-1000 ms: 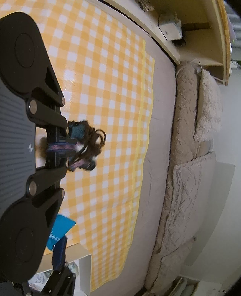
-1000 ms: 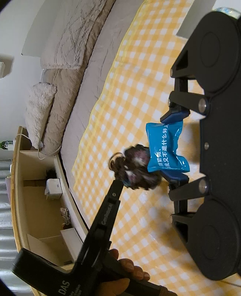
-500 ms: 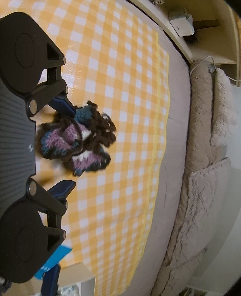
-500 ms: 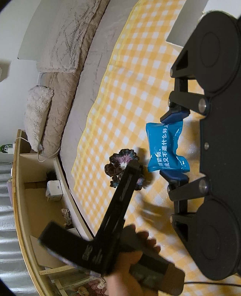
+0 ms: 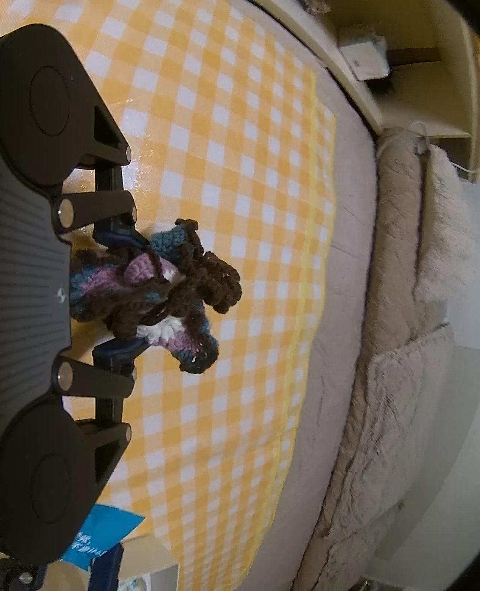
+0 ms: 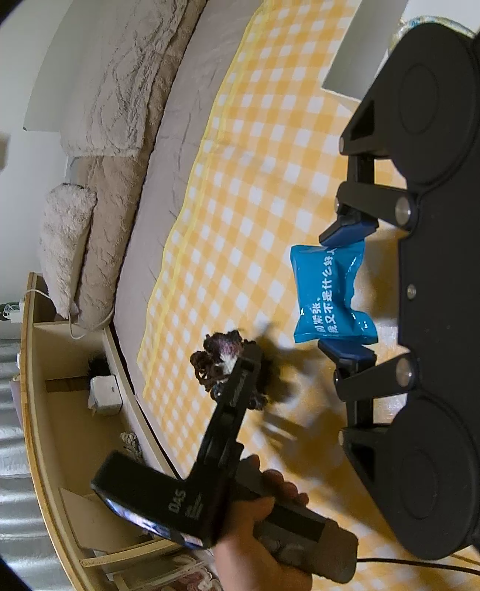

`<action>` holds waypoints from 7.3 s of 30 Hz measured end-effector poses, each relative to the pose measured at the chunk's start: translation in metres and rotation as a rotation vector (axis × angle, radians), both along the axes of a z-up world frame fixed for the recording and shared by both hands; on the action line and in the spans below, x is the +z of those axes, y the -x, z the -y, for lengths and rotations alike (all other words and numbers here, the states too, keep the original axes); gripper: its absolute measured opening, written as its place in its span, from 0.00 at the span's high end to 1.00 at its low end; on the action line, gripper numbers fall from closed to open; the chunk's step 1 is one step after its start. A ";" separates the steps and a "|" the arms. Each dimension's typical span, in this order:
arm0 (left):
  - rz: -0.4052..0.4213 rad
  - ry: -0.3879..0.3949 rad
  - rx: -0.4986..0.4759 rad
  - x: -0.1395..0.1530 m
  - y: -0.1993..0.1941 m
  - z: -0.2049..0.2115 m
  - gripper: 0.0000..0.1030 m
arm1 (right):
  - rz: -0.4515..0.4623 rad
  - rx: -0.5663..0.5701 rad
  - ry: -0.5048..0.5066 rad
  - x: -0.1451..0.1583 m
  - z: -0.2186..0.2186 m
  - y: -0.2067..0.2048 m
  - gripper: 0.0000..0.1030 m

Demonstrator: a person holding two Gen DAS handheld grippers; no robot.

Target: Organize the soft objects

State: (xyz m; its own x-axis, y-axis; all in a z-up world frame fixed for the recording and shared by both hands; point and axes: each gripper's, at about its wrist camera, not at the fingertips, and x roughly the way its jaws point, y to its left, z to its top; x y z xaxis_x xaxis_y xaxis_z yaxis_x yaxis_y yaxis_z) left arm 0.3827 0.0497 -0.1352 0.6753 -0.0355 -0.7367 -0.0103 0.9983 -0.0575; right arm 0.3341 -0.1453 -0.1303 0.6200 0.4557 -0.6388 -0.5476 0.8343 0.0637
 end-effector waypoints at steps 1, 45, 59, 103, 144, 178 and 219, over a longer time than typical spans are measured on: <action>0.012 0.001 -0.005 0.005 0.003 0.002 0.54 | 0.005 -0.001 0.001 0.002 0.000 0.001 0.47; 0.206 0.198 -0.492 0.081 0.085 0.257 0.54 | 0.092 -0.587 -0.034 0.074 0.249 0.048 0.47; 0.020 0.136 -0.735 0.009 0.077 0.329 0.53 | -0.047 -0.719 -0.043 0.040 0.310 0.043 0.46; 0.089 0.065 -0.561 0.057 0.089 0.284 0.04 | -0.047 -0.659 -0.058 0.062 0.278 0.063 0.06; 0.321 -0.039 -0.296 0.156 0.302 0.170 0.00 | 0.216 -0.595 -0.033 0.146 0.215 0.291 0.00; 0.356 -0.036 -0.262 0.134 0.358 0.148 0.00 | 0.292 -0.645 -0.052 0.122 0.184 0.354 0.00; 0.361 -0.043 -0.263 0.133 0.361 0.150 0.00 | 0.301 -0.616 -0.011 0.119 0.177 0.356 0.00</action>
State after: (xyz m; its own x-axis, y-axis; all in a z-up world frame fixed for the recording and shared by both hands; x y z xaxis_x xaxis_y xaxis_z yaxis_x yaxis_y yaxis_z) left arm 0.0219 -0.1007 -0.0018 0.8618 -0.2146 -0.4597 0.2569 0.9659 0.0308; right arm -0.0216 -0.3219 -0.0109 0.9180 -0.0314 -0.3953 0.0312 0.9995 -0.0070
